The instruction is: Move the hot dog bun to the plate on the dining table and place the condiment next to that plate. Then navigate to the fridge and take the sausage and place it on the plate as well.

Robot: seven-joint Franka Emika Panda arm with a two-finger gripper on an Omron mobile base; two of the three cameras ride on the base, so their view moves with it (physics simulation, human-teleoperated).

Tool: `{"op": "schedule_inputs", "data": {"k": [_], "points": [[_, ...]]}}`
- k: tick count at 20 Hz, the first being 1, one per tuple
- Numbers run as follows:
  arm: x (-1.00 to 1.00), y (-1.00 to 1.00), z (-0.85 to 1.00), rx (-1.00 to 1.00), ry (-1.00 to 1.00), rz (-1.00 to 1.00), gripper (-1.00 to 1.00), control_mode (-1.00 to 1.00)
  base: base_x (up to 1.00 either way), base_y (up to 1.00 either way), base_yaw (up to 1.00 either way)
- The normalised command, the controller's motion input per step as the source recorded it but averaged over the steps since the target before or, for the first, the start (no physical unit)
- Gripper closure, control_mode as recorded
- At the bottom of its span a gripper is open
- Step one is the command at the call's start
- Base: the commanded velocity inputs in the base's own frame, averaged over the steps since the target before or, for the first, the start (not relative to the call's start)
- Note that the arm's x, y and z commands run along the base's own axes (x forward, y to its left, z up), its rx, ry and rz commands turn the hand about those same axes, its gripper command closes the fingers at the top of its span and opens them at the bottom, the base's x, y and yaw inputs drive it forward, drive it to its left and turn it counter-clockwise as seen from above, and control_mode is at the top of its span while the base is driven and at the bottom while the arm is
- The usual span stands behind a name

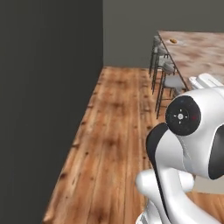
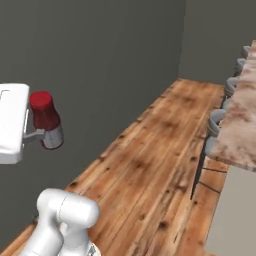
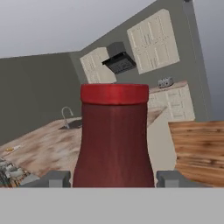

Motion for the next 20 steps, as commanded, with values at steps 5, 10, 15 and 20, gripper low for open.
{"op": "schedule_inputs", "data": {"k": [5, 10, 15, 20], "points": [[0.00, 0.00, 0.00, 0.00, 0.00, 0.00, 1.00, 1.00, 1.00, 0.46, -0.34], [0.00, 0.00, 0.00, 0.00, 0.00, 0.00, 1.00, 1.00, 1.00, 0.66, -0.38], [0.00, 0.00, 0.00, 0.00, 0.00, 0.00, 1.00, 1.00, 1.00, 0.70, -0.39], [0.00, 0.00, 0.00, 0.00, 0.00, 0.00, 1.00, 1.00, 1.00, 0.50, -0.34]]}}
